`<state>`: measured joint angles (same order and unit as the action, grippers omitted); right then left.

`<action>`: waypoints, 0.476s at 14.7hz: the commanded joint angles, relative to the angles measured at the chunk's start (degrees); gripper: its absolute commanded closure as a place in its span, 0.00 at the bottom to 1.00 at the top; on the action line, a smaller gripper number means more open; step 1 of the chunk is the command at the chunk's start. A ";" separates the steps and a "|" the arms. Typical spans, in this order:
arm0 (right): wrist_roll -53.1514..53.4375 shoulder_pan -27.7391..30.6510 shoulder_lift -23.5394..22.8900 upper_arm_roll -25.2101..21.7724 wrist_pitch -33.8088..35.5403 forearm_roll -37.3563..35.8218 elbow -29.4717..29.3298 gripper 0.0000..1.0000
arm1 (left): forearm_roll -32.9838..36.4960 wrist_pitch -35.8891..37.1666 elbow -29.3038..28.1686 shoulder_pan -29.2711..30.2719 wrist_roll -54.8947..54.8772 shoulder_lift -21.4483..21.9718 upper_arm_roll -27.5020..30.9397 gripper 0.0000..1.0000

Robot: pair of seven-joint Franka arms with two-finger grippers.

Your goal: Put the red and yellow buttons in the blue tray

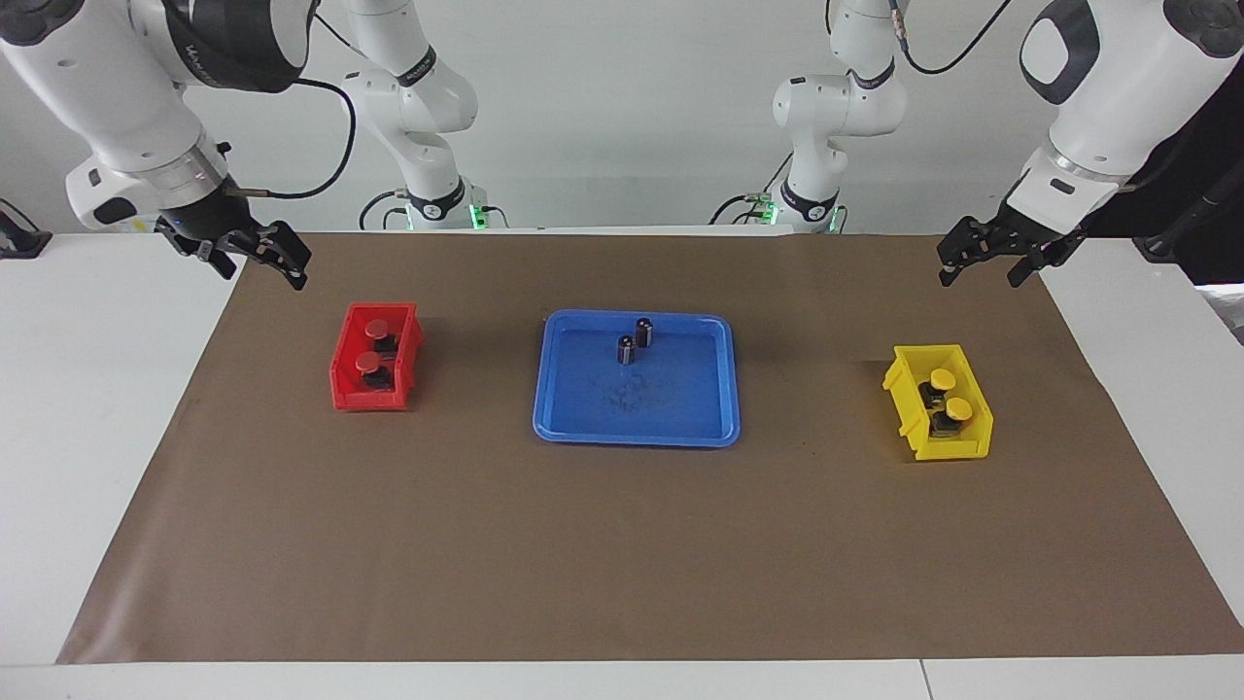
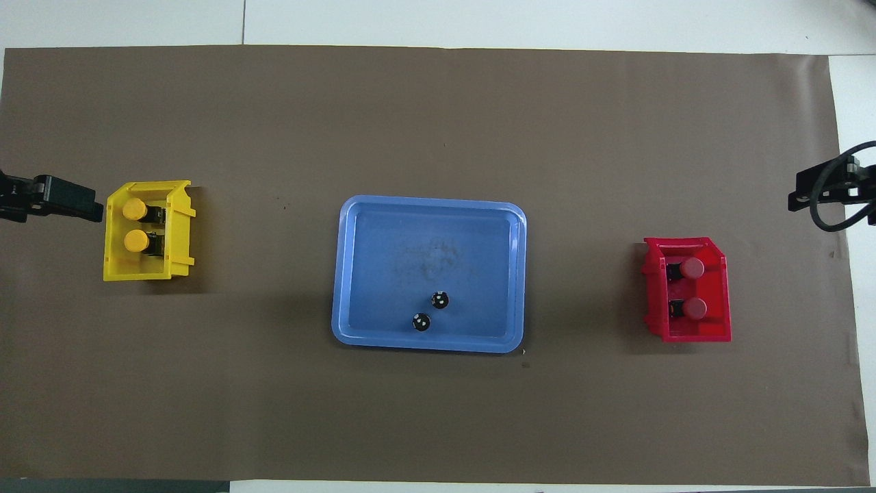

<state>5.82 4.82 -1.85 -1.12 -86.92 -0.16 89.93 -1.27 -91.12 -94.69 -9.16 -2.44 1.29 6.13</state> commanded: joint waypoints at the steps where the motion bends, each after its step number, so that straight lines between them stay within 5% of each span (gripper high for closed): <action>1: -2.29 0.46 0.88 0.16 -0.70 0.42 0.60 0.00 | -0.66 0.59 -0.76 -0.07 -0.37 0.64 0.46 0.00; 7: -2.21 0.11 0.97 0.33 -1.06 0.43 0.68 0.00 | -0.66 0.59 -0.76 -0.16 -0.28 0.64 0.46 0.00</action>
<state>4.86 4.75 -1.82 -1.08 -87.00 -0.16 89.90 -1.27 -91.10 -94.71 -9.16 -2.44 1.29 6.19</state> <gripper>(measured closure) 0.000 0.000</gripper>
